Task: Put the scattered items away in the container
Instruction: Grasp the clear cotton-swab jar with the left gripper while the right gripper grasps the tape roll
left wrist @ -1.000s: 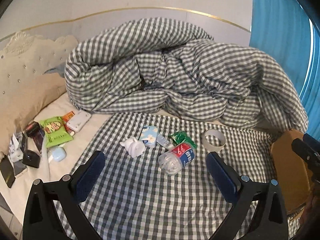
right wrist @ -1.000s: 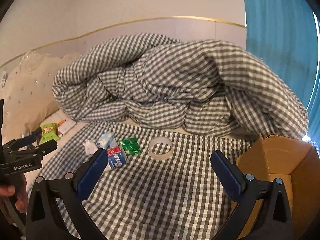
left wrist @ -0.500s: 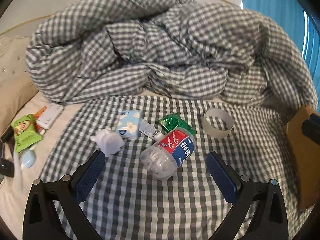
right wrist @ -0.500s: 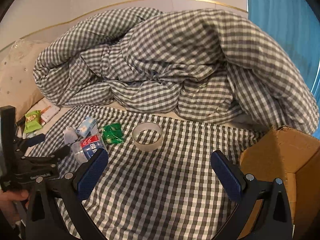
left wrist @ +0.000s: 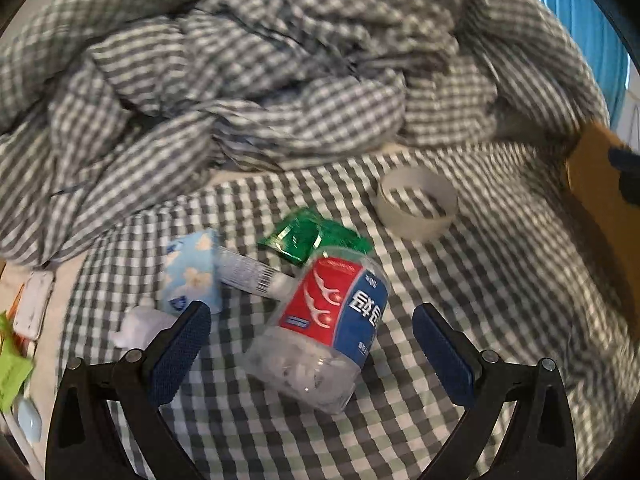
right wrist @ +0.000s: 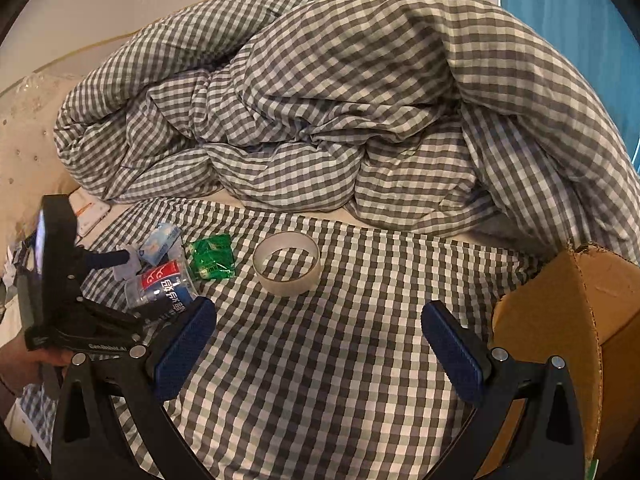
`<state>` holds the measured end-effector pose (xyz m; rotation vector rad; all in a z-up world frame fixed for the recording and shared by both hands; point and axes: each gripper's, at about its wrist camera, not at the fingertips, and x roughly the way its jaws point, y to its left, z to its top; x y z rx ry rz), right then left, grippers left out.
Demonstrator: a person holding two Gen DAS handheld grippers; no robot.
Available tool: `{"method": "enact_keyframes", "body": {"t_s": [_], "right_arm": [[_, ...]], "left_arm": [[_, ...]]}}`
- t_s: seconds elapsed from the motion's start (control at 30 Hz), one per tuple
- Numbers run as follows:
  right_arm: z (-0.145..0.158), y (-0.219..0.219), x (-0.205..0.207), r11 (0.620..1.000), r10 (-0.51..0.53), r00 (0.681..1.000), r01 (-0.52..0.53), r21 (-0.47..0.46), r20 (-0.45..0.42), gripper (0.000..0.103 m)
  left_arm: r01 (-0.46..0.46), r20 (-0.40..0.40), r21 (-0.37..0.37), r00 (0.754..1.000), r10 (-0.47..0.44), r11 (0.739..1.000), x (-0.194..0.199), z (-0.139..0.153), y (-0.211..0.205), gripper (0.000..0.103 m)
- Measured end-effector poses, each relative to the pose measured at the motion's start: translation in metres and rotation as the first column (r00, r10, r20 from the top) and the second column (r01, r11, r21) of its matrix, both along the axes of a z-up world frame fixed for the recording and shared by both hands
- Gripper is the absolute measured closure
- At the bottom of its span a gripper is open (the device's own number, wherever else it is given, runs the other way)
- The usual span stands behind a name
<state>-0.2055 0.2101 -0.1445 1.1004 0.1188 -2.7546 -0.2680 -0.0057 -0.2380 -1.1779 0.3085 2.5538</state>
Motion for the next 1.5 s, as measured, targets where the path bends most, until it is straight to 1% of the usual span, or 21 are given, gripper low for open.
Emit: {"method": "enact_keyframes", "body": {"t_s": [0.03,0.1,0.13,0.17,0.3,0.37,0.53,0.63,0.67,0.77,0.83,0.9,1.0,1.07,1.13,1.23,1.3,1.33,1.4,1.43,1.5], "right_arm": [[-0.001,-0.002,-0.001,1.0,0.002,1.0,-0.002,0.003,0.002,0.0],[-0.002,-0.005,-0.002,1.0,0.007,1.0,-0.007,0.007,0.004,0.0],[-0.002,-0.007,-0.003,1.0,0.009,1.0,-0.009,0.01,0.004,0.0],[-0.002,-0.009,-0.004,1.0,0.014,1.0,-0.014,0.013,0.003,0.0],[-0.004,-0.016,-0.007,0.999,0.026,1.0,-0.026,0.02,0.004,0.0],[-0.006,-0.018,-0.009,0.999,0.031,0.999,-0.031,0.019,0.008,0.0],[-0.01,-0.023,-0.015,0.999,0.036,0.999,-0.036,0.007,0.017,0.0],[-0.013,-0.027,-0.021,0.999,0.038,0.999,-0.038,0.003,0.024,0.0],[-0.014,-0.028,-0.023,0.999,0.042,0.999,-0.042,0.003,0.026,0.0],[-0.017,-0.034,-0.029,0.998,0.063,0.998,-0.064,0.015,0.031,0.0],[-0.021,-0.04,-0.035,0.995,0.093,0.995,-0.094,0.023,0.039,0.0],[-0.026,-0.046,-0.041,0.99,0.131,0.99,-0.133,0.037,0.053,0.0],[-0.038,-0.061,-0.054,0.975,0.205,0.975,-0.211,0.071,0.086,0.001],[-0.048,-0.073,-0.065,0.959,0.257,0.96,-0.268,0.092,0.113,0.001],[-0.058,-0.083,-0.074,0.947,0.286,0.949,-0.301,0.116,0.131,0.002],[-0.071,-0.092,-0.089,0.942,0.298,0.94,-0.318,0.109,0.167,0.011],[-0.08,-0.099,-0.098,0.936,0.309,0.931,-0.334,0.113,0.195,0.024],[-0.087,-0.103,-0.104,0.929,0.315,0.924,-0.348,0.128,0.218,0.027],[-0.096,-0.108,-0.112,0.918,0.317,0.914,-0.362,0.159,0.253,0.038],[-0.102,-0.11,-0.117,0.916,0.309,0.91,-0.363,0.173,0.276,0.041],[-0.111,-0.111,-0.124,0.917,0.298,0.903,-0.361,0.17,0.311,0.054]], "left_arm": [[0.001,0.009,-0.01,1.0,-0.001,1.0,-0.002,-0.004,0.002,0.0],[0.01,0.025,-0.019,1.0,-0.01,1.0,-0.005,-0.012,0.005,0.008],[0.011,0.031,-0.028,0.999,-0.01,1.0,-0.006,-0.015,0.006,0.028],[0.008,0.036,-0.038,0.999,-0.006,0.999,-0.007,-0.017,0.007,0.028],[-0.017,0.004,-0.047,1.0,0.017,0.999,0.001,-0.015,0.008,0.032],[-0.04,-0.007,-0.05,0.999,0.039,0.998,0.003,-0.013,0.007,0.036],[-0.12,-0.014,-0.028,0.993,0.12,0.992,0.01,-0.006,-0.002,0.037],[-0.183,-0.024,-0.024,0.983,0.183,0.983,0.018,-0.002,-0.01,0.037],[-0.206,-0.02,-0.015,0.978,0.206,0.978,0.02,-0.001,-0.014,0.037],[-0.314,-0.033,-0.021,0.949,0.313,0.949,0.028,0.004,-0.026,0.037],[-0.379,-0.047,-0.025,0.925,0.377,0.925,0.034,0.007,-0.031,0.037],[-0.421,-0.04,-0.014,0.907,0.42,0.907,0.039,0.008,-0.038,0.038],[-0.445,-0.018,0.015,0.895,0.445,0.895,0.042,0.009,-0.046,0.038],[-0.448,-0.016,0.023,0.894,0.449,0.894,0.044,0.01,-0.049,0.039],[-0.453,-0.02,0.023,0.891,0.454,0.891,0.045,0.012,-0.051,0.039],[-0.467,-0.029,0.04,0.883,0.468,0.883,0.046,0.015,-0.056,0.039],[-0.477,-0.04,0.059,0.877,0.479,0.877,0.049,0.018,-0.06,0.039],[-0.479,-0.039,0.06,0.876,0.481,0.876,0.049,0.019,-0.062,0.039],[-0.482,-0.041,0.061,0.874,0.485,0.874,0.049,0.02,-0.064,0.039],[-0.483,-0.04,0.062,0.873,0.486,0.873,0.049,0.02,-0.065,0.039],[-0.487,-0.035,0.067,0.871,0.489,0.871,0.049,0.02,-0.067,0.039]]}}
